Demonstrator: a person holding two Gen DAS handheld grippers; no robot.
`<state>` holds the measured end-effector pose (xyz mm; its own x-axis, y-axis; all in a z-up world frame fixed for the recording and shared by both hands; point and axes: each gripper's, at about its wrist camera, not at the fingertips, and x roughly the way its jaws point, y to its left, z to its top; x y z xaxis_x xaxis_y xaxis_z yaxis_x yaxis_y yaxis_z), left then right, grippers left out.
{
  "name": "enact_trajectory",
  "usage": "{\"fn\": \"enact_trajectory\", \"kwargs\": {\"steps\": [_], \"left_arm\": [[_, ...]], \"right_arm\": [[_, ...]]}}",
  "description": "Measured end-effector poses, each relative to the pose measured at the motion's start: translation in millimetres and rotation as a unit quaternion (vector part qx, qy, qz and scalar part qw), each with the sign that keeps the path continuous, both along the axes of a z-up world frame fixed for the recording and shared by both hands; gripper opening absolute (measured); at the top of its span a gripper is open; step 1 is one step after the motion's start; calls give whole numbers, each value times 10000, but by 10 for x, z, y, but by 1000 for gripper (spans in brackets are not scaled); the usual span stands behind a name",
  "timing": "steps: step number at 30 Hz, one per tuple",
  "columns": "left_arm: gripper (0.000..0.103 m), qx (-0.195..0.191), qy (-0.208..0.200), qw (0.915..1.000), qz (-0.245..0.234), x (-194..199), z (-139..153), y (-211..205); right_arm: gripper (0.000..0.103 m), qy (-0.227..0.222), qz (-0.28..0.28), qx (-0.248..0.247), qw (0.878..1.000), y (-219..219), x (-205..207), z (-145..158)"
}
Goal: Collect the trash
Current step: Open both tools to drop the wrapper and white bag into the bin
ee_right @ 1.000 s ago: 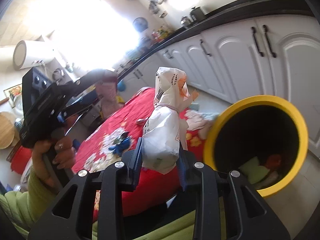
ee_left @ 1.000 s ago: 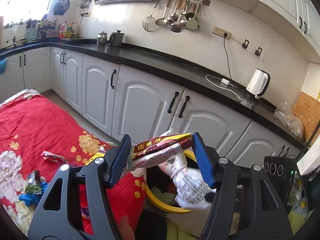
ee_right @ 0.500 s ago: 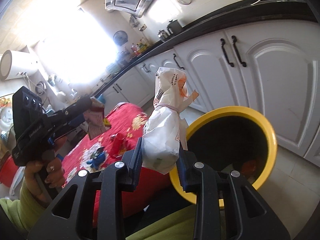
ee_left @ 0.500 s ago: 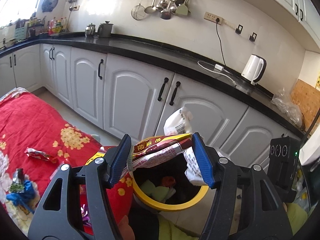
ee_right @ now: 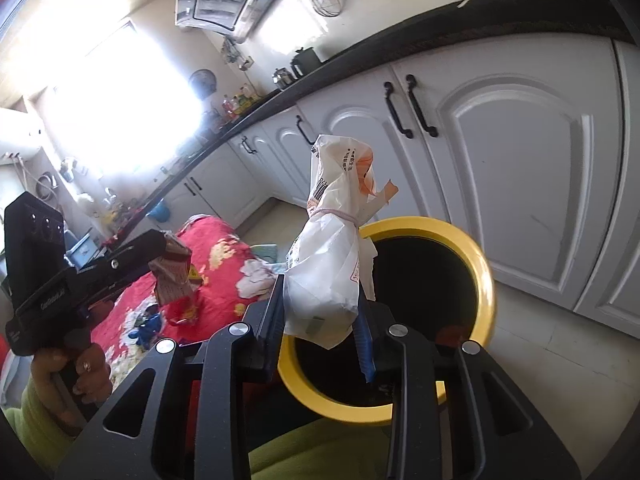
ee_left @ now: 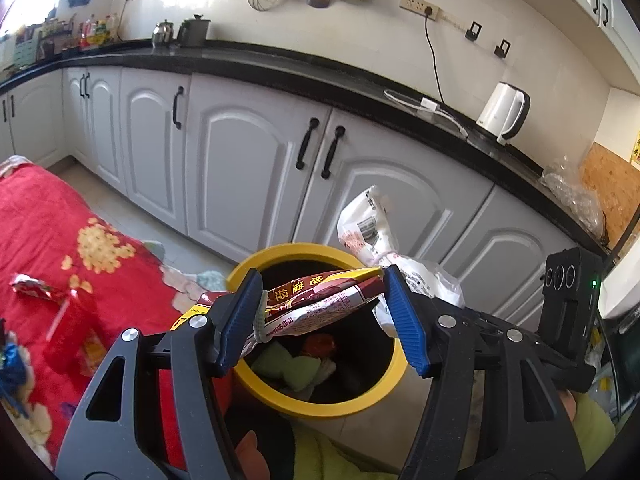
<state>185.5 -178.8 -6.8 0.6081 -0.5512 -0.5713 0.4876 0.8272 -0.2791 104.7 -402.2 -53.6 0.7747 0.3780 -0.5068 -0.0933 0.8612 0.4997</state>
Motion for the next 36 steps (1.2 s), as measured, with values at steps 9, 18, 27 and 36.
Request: {"fn": "enact_trajectory", "kwargs": {"steps": [9,18,27,36], "left_arm": [[54,19,344,9993,-145,134,-296,-199],[55,52,622,9979,-190,282,-565,-358],[80,9,787,9969,7,391,-657,-320],[92,107,661,9974,276,324,-598,-180]], "right_arm": [[29,237,-126,-18,9996,-122,43,-182],[32,502,-121,-96,9986,-113,109,-351],[56,659,-459,-44,9968,-239,99,-437],[66,533,-622,-43,9966,-294,58,-358]]}}
